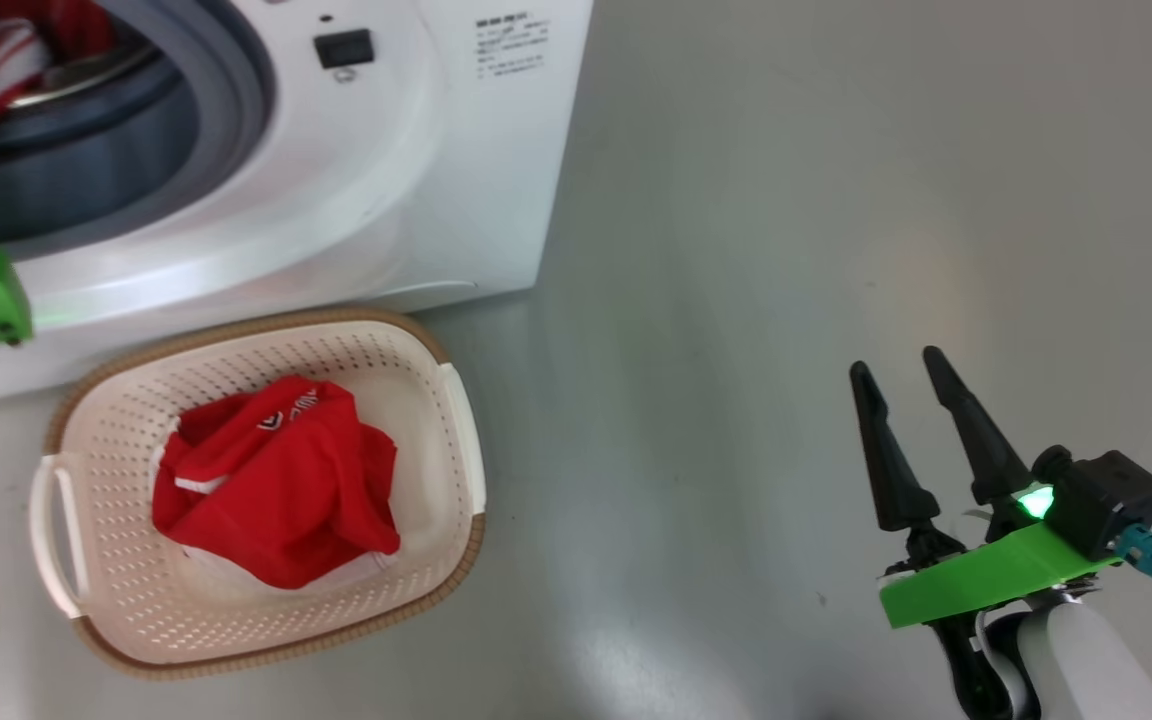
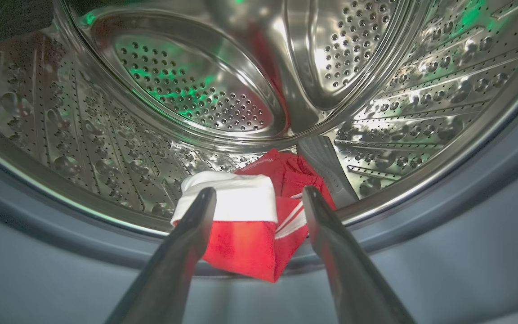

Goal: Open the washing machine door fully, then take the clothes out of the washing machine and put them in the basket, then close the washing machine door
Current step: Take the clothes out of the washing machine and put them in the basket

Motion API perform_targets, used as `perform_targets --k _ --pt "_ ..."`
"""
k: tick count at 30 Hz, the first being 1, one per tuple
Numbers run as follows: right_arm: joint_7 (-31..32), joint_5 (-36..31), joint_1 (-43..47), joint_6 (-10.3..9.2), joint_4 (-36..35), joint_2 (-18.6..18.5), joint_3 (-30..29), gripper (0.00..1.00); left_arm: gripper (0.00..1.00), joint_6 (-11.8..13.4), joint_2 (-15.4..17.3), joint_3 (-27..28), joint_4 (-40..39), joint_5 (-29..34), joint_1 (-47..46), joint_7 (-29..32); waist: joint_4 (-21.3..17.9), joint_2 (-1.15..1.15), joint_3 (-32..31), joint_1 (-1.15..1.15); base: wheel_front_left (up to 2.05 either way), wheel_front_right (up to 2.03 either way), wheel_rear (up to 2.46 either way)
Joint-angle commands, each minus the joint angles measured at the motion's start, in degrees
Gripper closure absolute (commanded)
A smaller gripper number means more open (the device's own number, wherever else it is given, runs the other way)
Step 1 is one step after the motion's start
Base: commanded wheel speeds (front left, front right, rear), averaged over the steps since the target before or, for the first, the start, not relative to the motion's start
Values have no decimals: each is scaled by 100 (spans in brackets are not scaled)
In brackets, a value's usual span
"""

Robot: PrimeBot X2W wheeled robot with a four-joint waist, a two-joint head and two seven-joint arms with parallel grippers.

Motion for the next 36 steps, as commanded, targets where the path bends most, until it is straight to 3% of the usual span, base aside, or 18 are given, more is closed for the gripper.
perform_targets --k 1,18,34,36 --pt "-37 -58 -47 42 -142 4 165 0 0 71 371 79 -22 24 -144 -29 -138 0 188 0 0 0 0" --pt "-37 -64 -268 42 -270 66 319 0 0 390 994 -232 830 136 -1239 -29 -395 0 826 0 0 0 0" --pt "-37 -53 -362 42 -306 93 410 0 0 540 1288 -395 1568 73 -1672 -29 -523 0 1005 0 0 0 0" --pt "-37 -51 -375 42 -315 98 405 0 55 545 1293 -418 1651 59 -1704 -29 -523 0 1001 0 0 0 0"
